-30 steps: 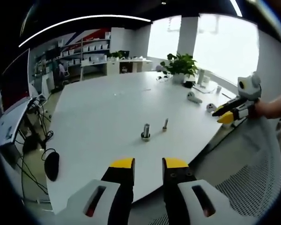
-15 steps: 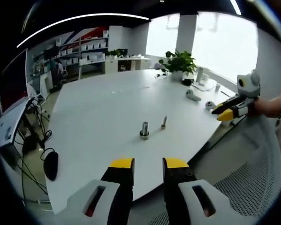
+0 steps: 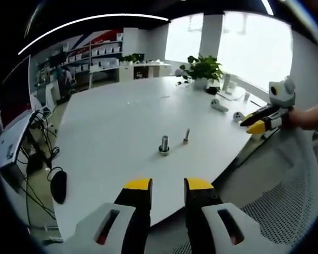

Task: Place the washer onto the threaded stud by aligning its center hole with the stud, sliding it down to the base, and recovering from edge contact or off-axis alignment until the washer reaches the visible bottom stop.

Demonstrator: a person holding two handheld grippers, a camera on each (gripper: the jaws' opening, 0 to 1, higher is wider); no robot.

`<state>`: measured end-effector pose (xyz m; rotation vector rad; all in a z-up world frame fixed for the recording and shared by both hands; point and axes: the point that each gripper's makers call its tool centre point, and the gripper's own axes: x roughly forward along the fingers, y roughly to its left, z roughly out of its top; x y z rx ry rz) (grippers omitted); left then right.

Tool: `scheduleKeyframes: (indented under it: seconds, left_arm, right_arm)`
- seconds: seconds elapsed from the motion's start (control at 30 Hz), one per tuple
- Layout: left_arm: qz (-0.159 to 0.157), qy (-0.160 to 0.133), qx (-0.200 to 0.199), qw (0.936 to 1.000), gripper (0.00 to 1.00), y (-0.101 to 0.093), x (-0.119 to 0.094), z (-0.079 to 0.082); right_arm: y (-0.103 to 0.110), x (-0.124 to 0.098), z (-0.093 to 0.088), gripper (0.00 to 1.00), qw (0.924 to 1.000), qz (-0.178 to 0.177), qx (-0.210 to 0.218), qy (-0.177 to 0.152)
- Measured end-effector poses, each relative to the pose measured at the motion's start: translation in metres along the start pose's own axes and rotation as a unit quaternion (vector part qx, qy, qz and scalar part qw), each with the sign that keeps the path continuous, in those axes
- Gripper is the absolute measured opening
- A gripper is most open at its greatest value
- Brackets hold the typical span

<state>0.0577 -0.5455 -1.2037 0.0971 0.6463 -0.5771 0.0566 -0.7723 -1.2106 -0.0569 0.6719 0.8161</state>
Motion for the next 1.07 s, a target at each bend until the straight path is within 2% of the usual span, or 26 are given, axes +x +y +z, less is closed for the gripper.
scheduleKeyframes:
  seconds: [0.17, 0.37, 0.53, 1.07]
  left_arm:
    - [0.009, -0.008, -0.011, 0.9999, 0.22, 0.005, -0.002, 0.002]
    - [-0.003, 0.021, 0.007, 0.9998, 0.22, -0.003, 0.004, -0.007]
    - [0.001, 0.016, -0.003, 0.9999, 0.23, 0.000, 0.002, -0.006]
    - [-0.004, 0.025, 0.006, 0.9997, 0.23, -0.002, 0.003, -0.009]
  right_arm:
    - [-0.002, -0.001, 0.001, 0.27, 1.0000, -0.005, 0.005, -0.005]
    - [-0.004, -0.003, 0.002, 0.27, 0.9999, -0.008, 0.008, -0.009]
    - [-0.005, -0.003, 0.001, 0.27, 0.9999, -0.010, 0.010, -0.009]
    - [-0.005, -0.004, 0.000, 0.27, 0.9998, -0.013, 0.010, -0.009]
